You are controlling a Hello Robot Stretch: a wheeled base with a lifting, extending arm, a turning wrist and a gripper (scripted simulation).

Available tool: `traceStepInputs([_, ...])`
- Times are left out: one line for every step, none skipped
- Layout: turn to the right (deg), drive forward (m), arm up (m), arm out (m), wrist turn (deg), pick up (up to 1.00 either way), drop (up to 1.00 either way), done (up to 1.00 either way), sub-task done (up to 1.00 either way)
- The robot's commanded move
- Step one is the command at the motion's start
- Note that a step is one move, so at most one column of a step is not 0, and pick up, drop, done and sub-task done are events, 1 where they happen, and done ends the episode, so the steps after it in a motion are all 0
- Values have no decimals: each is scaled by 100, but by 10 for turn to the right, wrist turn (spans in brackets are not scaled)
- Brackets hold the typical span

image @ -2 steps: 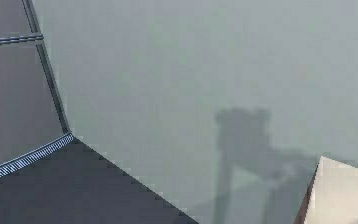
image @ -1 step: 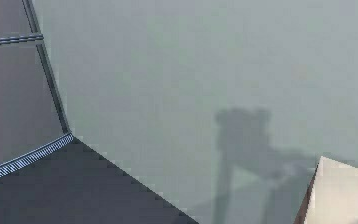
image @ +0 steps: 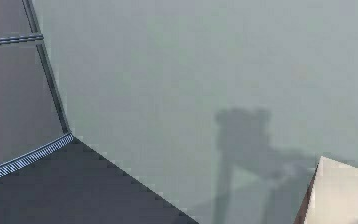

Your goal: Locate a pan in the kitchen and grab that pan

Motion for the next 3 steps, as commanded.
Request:
traceStepInputs([0,0,-14,0,0,0,0,0,0])
traceStepInputs([0,0,0,0,0,100,0,0,0])
traceStepInputs([0,0,10,0,0,0,0,0,0])
